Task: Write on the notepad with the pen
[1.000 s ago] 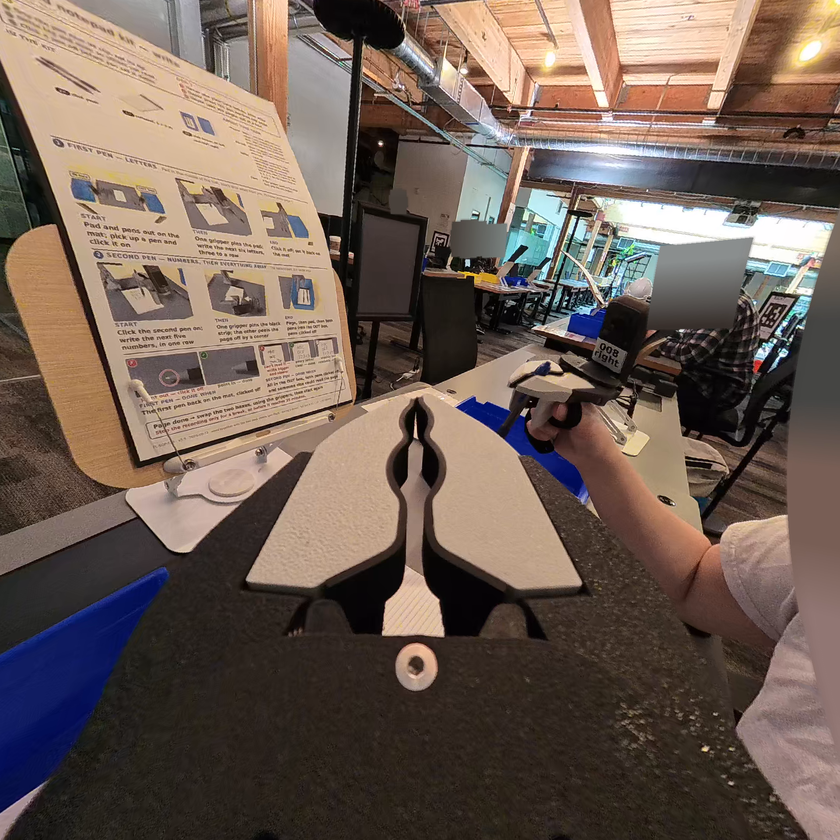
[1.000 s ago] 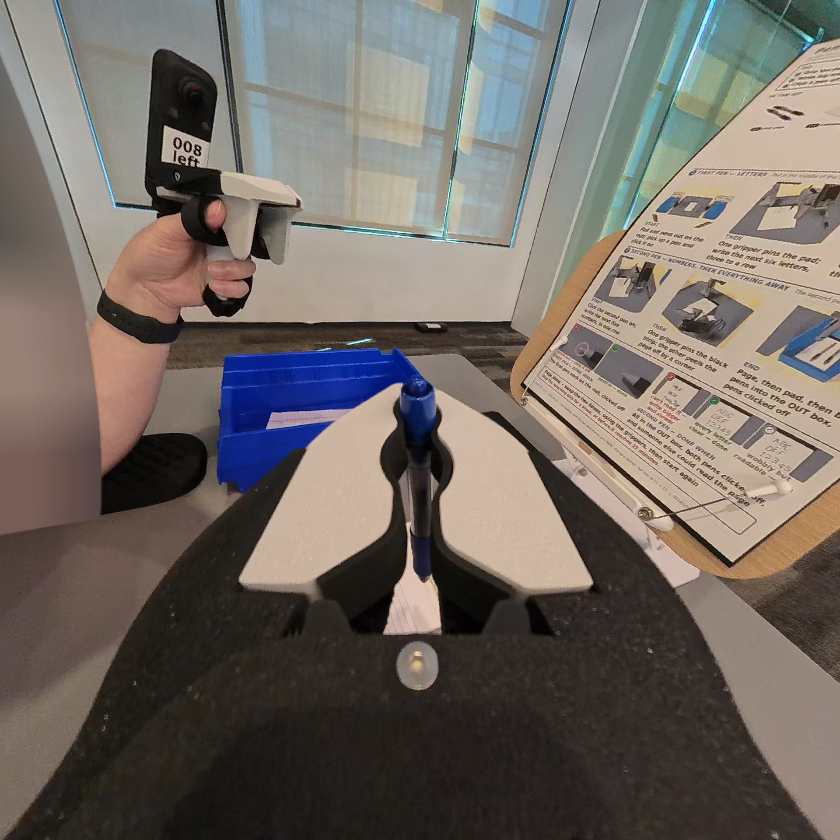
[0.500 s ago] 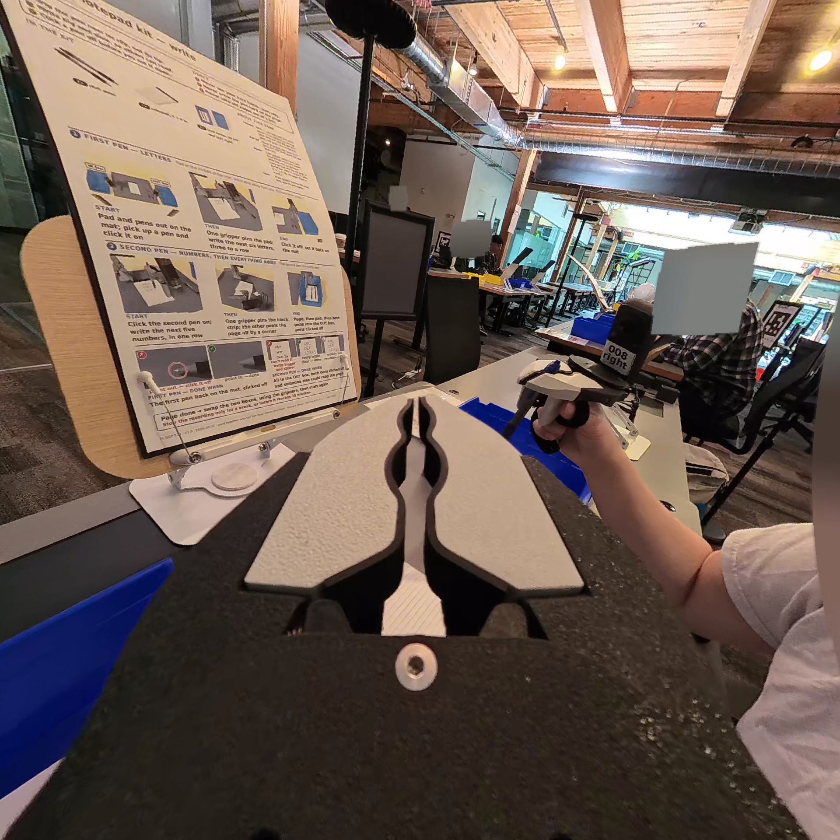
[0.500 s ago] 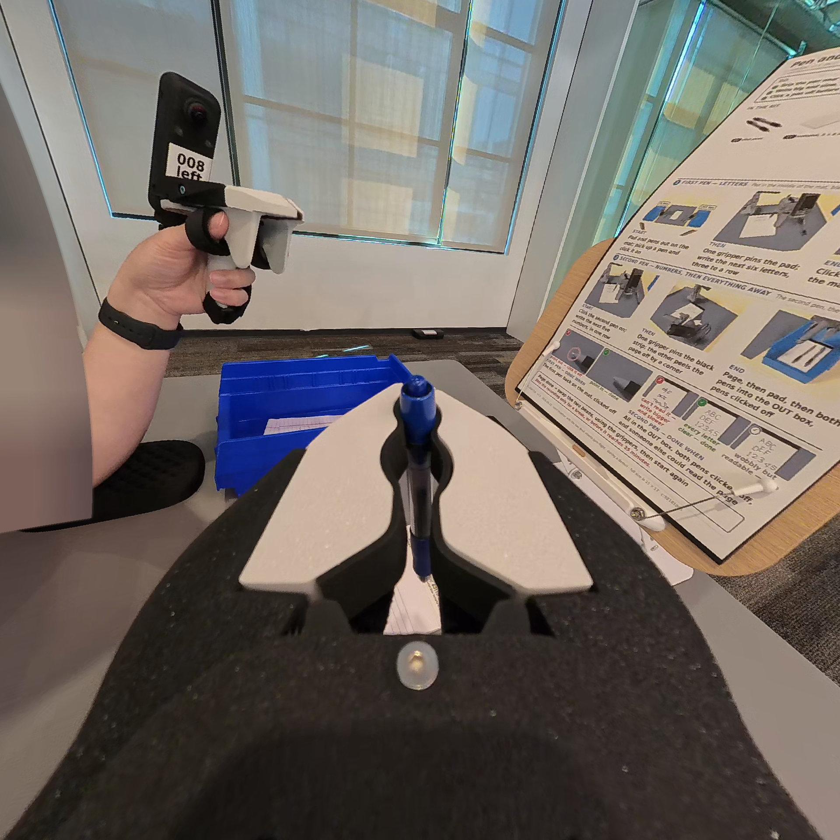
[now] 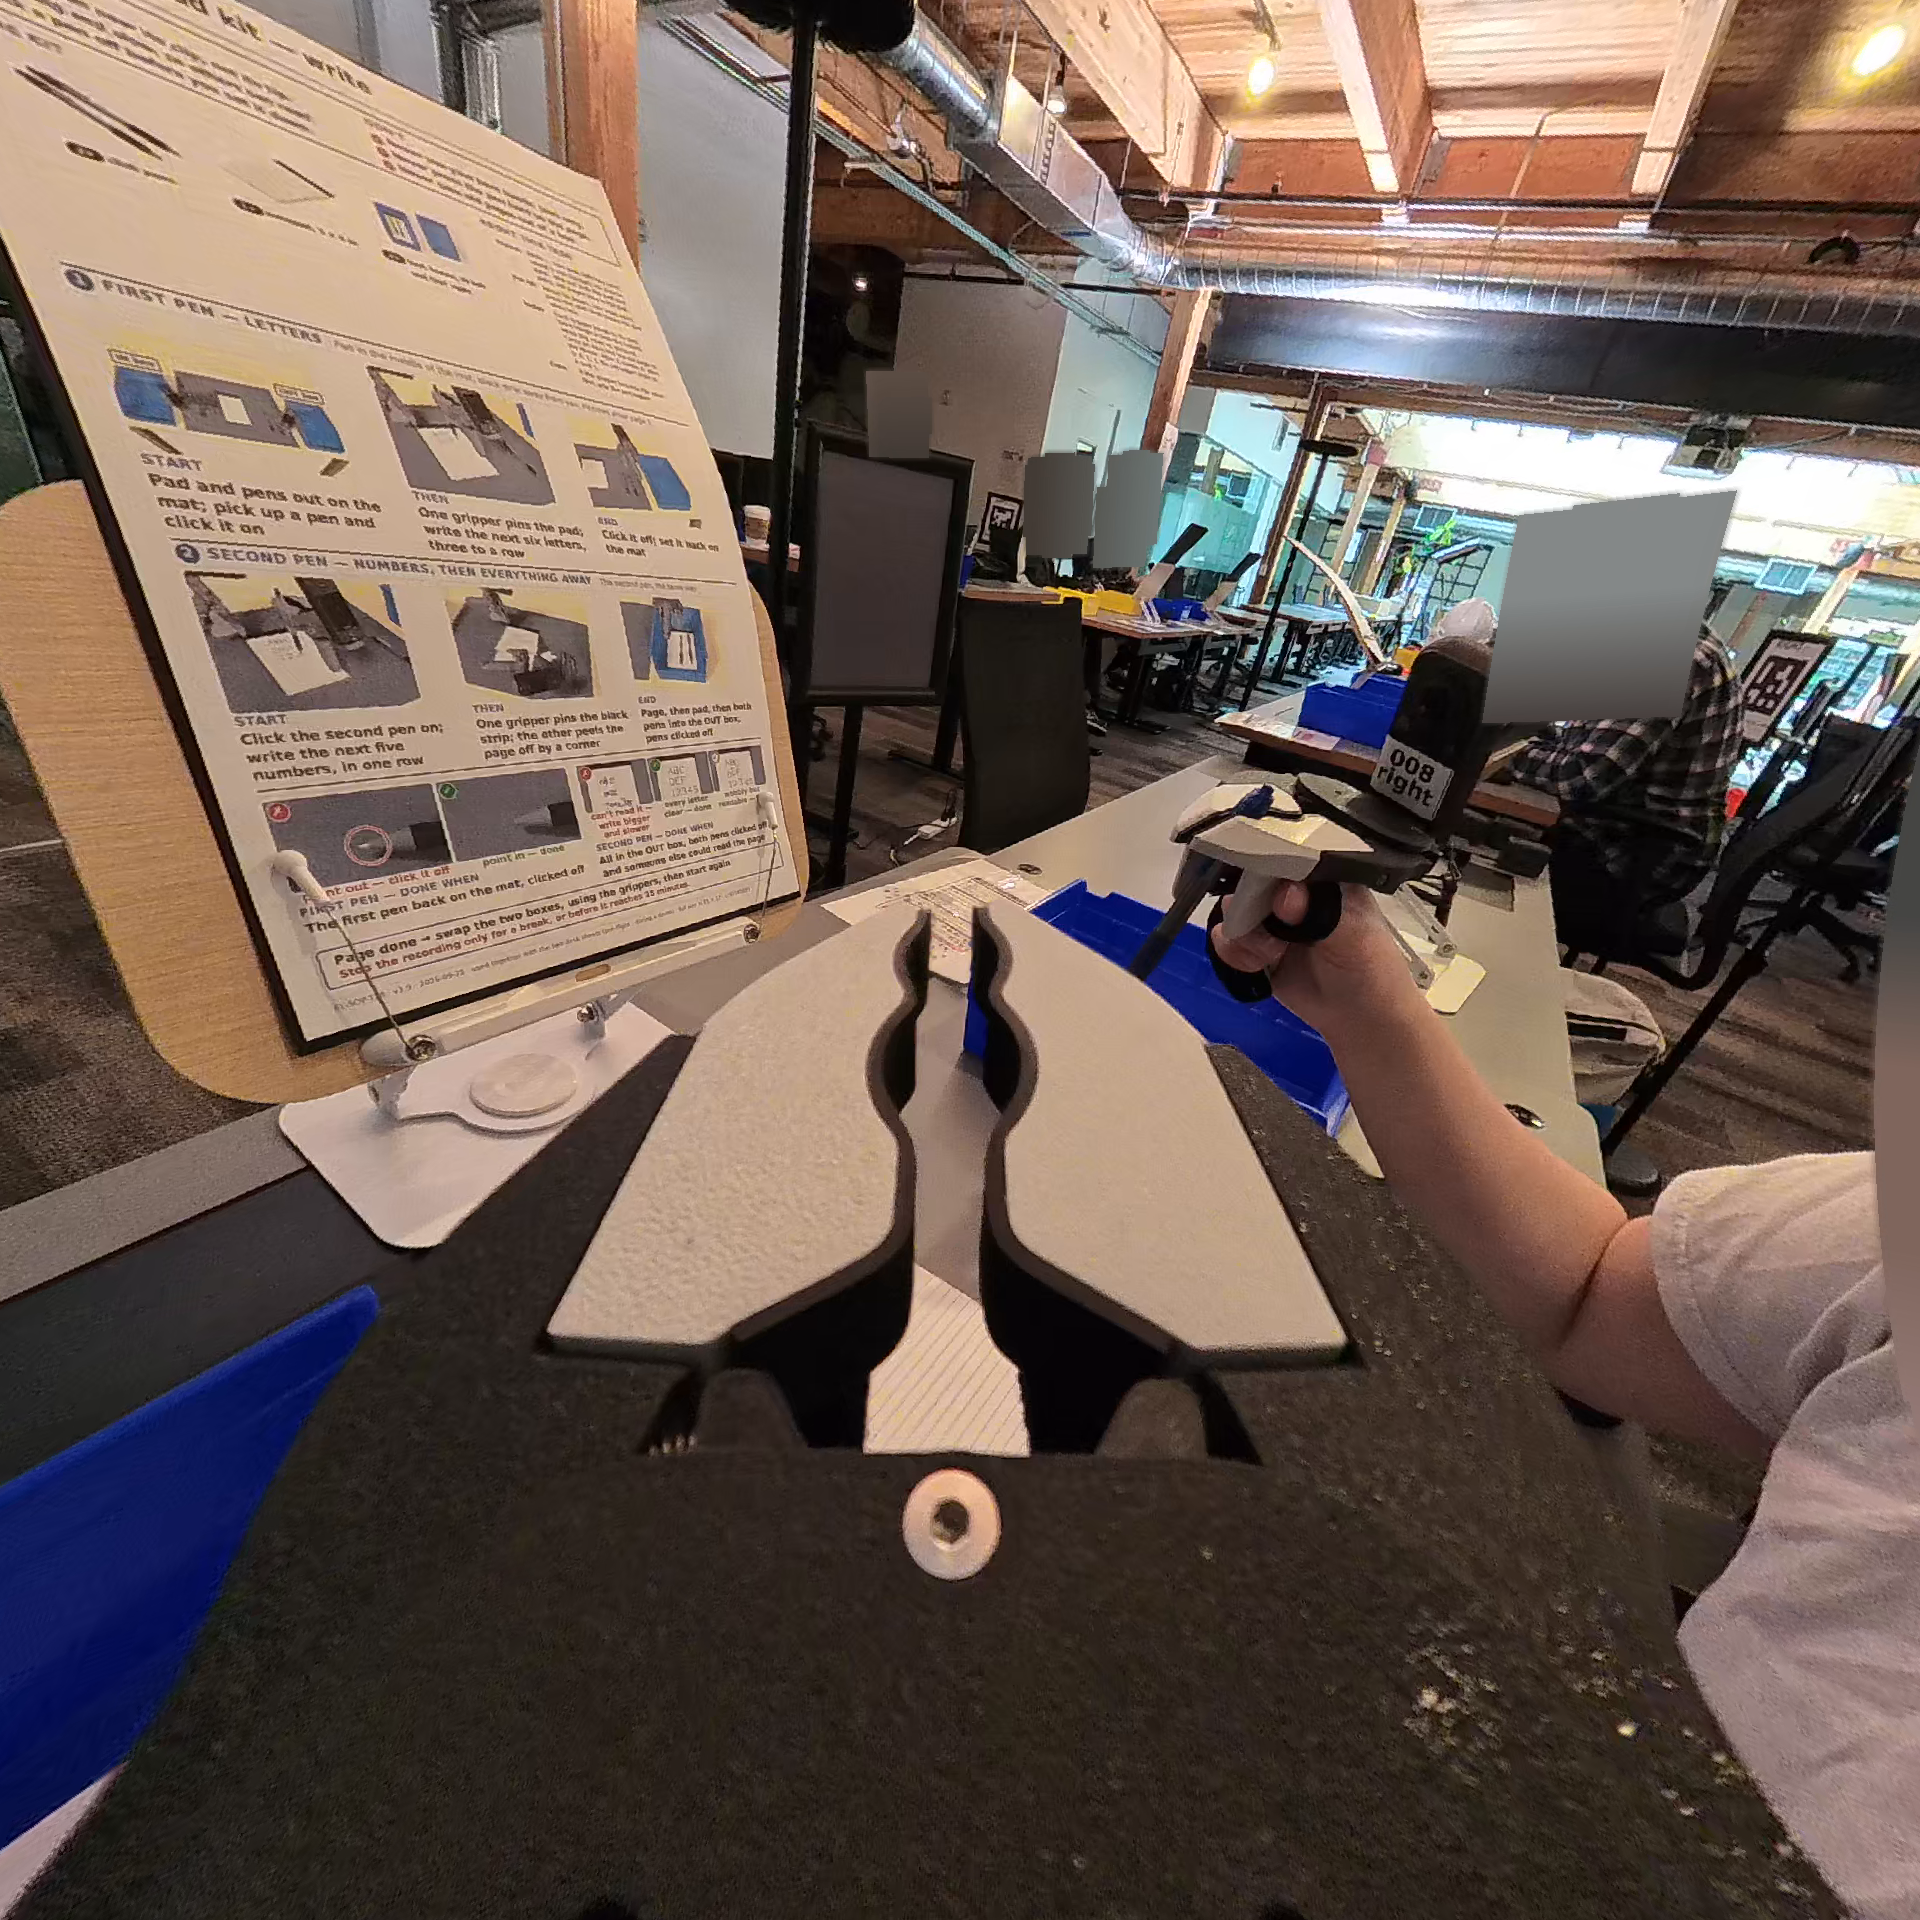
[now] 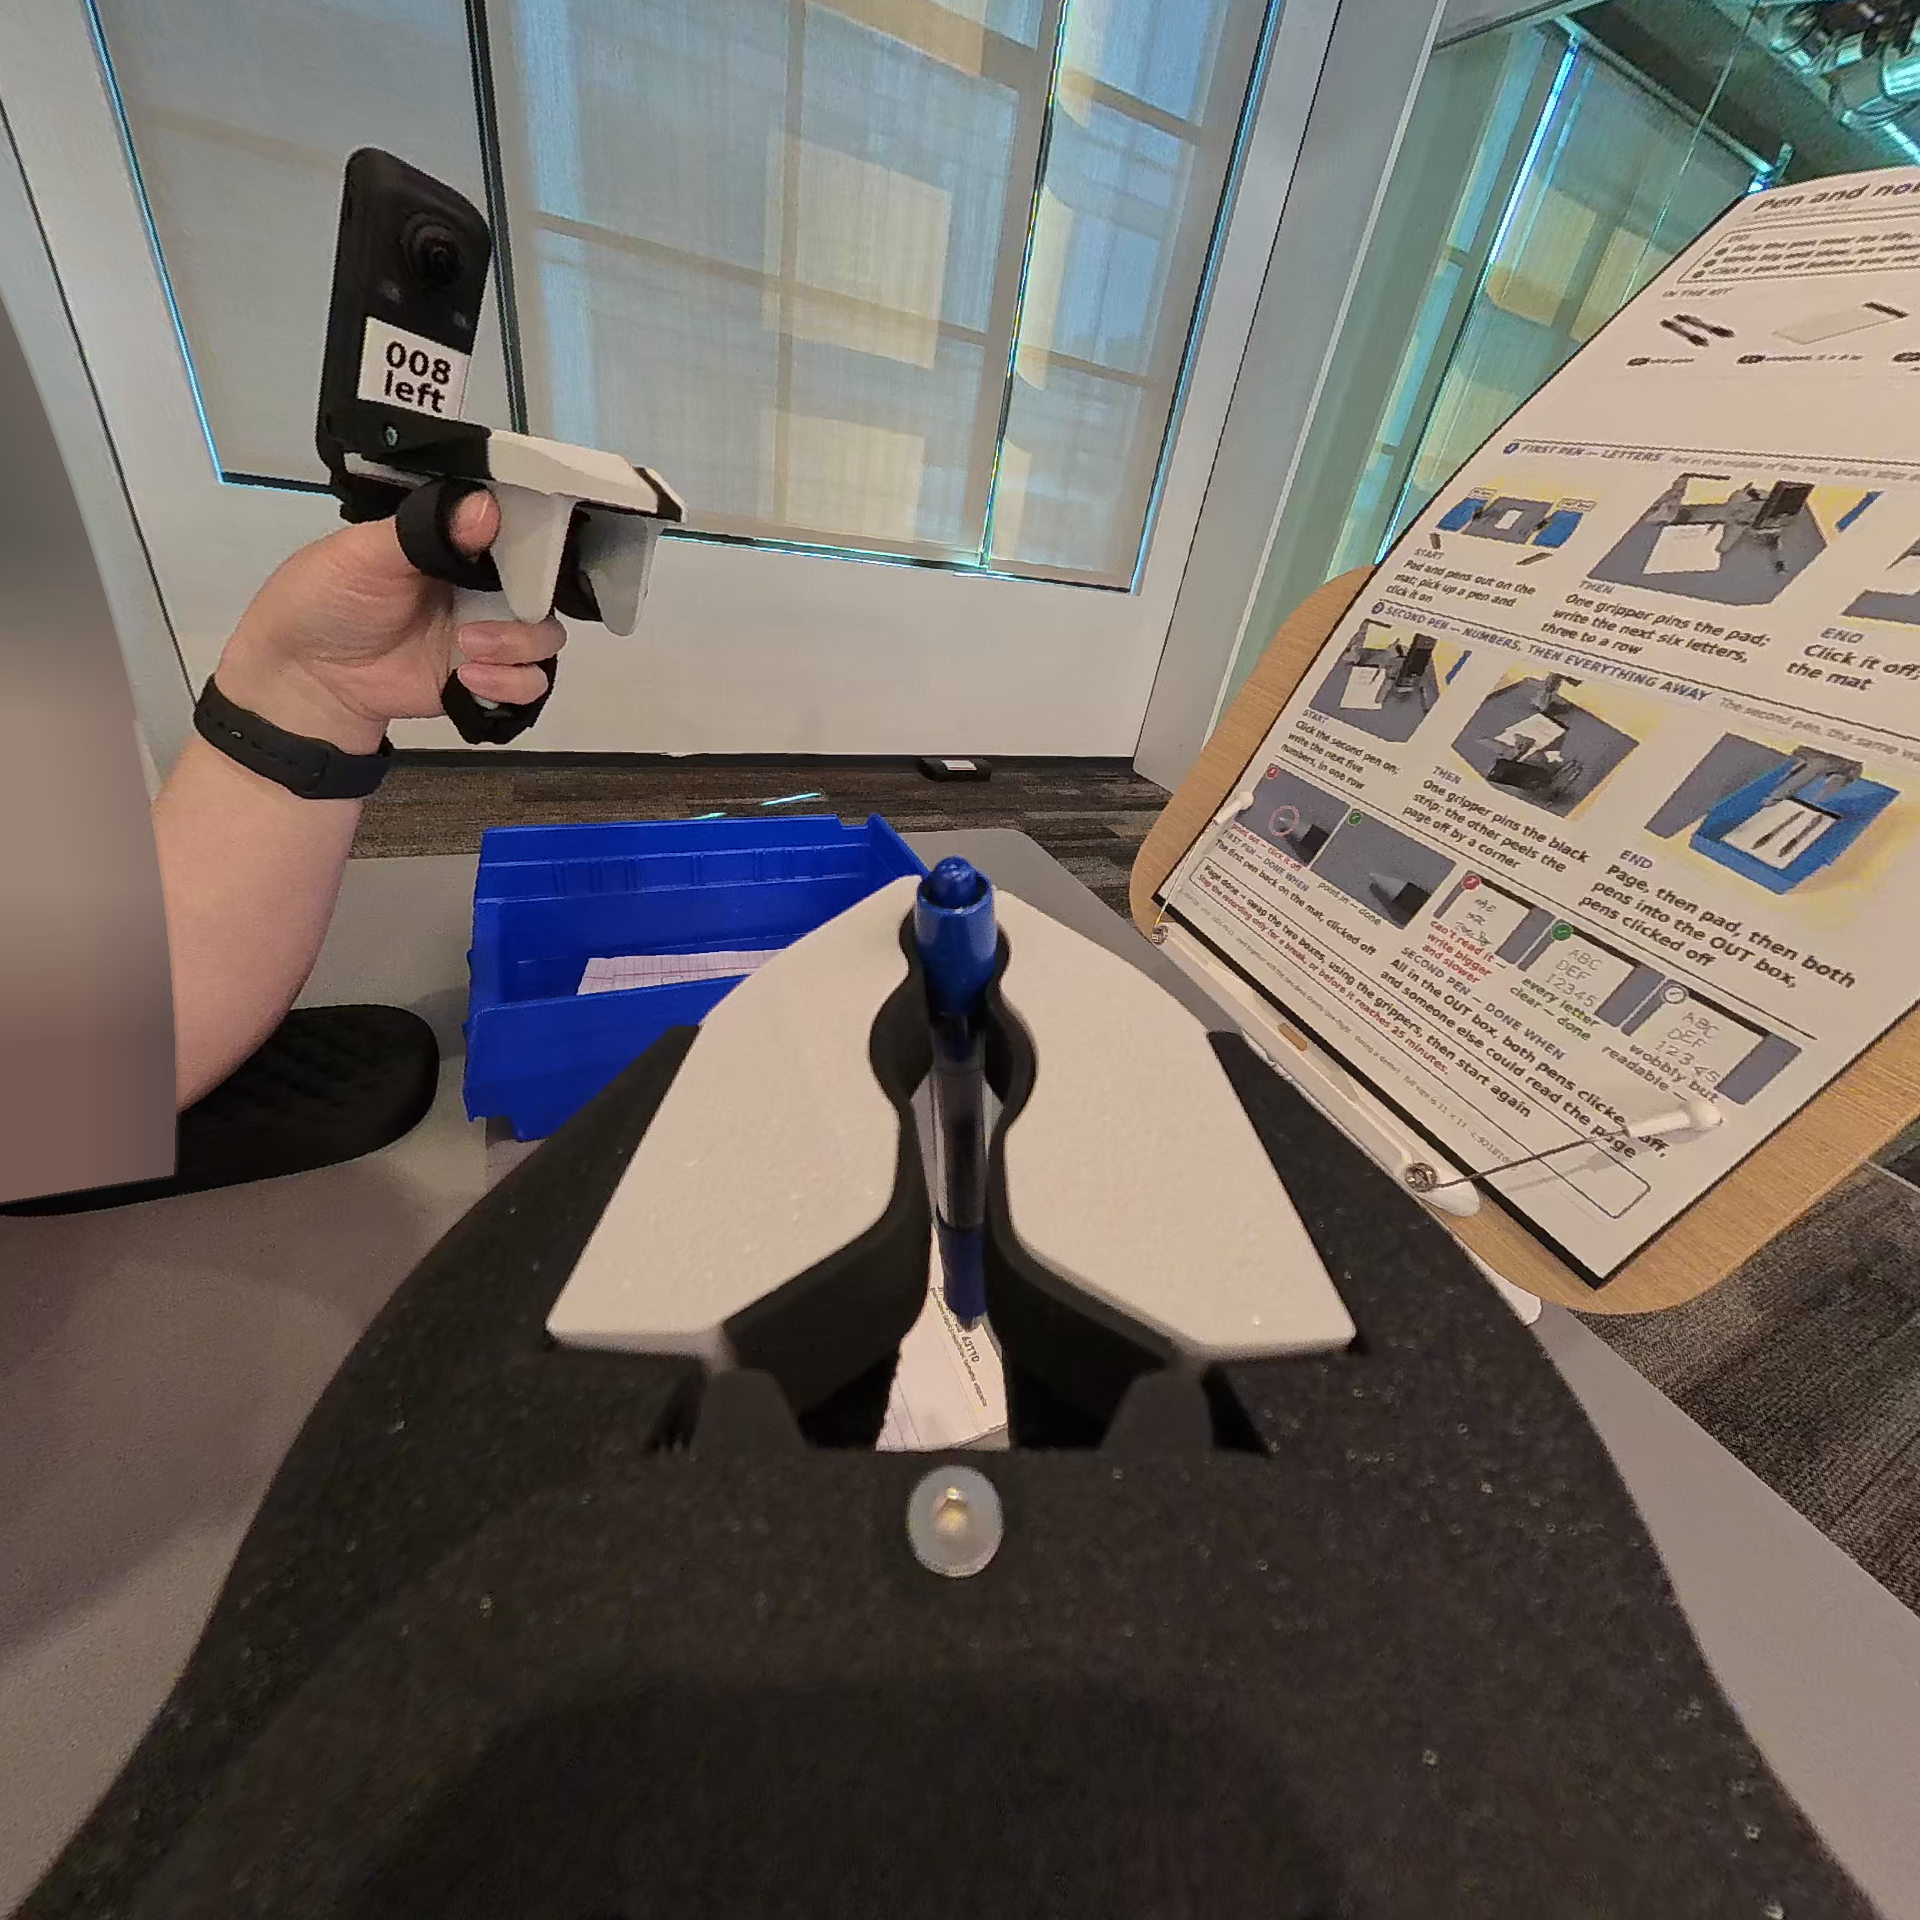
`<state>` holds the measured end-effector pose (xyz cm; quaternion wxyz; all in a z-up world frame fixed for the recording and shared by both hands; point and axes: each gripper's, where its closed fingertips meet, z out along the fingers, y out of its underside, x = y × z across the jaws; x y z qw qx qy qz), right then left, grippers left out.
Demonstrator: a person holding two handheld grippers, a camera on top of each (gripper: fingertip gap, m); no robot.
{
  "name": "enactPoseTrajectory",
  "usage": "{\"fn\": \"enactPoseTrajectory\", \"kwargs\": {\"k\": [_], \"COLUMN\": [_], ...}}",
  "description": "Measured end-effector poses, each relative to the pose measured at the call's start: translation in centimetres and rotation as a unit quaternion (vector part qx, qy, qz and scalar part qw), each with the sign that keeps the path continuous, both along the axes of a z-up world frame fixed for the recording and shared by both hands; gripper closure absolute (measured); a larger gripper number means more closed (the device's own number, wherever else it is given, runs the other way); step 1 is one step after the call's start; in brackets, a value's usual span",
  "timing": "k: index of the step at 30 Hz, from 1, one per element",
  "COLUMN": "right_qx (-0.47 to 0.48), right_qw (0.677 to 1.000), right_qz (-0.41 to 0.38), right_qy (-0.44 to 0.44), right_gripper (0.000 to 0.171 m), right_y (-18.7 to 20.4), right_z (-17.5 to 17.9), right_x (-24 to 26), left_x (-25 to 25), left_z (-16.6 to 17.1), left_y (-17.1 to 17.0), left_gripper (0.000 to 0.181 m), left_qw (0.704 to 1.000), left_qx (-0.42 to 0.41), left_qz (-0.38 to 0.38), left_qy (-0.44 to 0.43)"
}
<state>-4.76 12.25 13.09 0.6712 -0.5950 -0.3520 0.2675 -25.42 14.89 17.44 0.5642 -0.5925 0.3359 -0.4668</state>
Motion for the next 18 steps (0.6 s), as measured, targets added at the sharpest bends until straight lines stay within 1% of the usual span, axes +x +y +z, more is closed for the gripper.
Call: {"fn": "enactPoseTrajectory", "kwargs": {"k": [10, 14, 18], "right_qx": [0.002, 0.001, -0.002], "right_qw": [1.000, 1.000, 1.000], "right_qz": [0.003, 0.006, 0.008], "right_qy": [0.001, 0.000, -0.002], "right_gripper": [0.167, 0.167, 0.167], "right_y": [-0.01, 0.01, 0.13], "right_z": [-0.02, -0.14, -0.37], "right_x": [-0.13, -0.31, -0.52], "left_x": [0.47, 0.26, -0.29], "left_z": [0.07, 0.28, 0.68], "left_y": [-0.37, -0.41, -0.25], "left_gripper": [0.165, 0.167, 0.175], "left_qw": [0.999, 0.999, 0.999], "left_qx": [0.036, 0.037, 0.039], "left_qz": [0.003, -0.001, 0.004], "left_qy": [0.015, 0.006, -0.010]}}
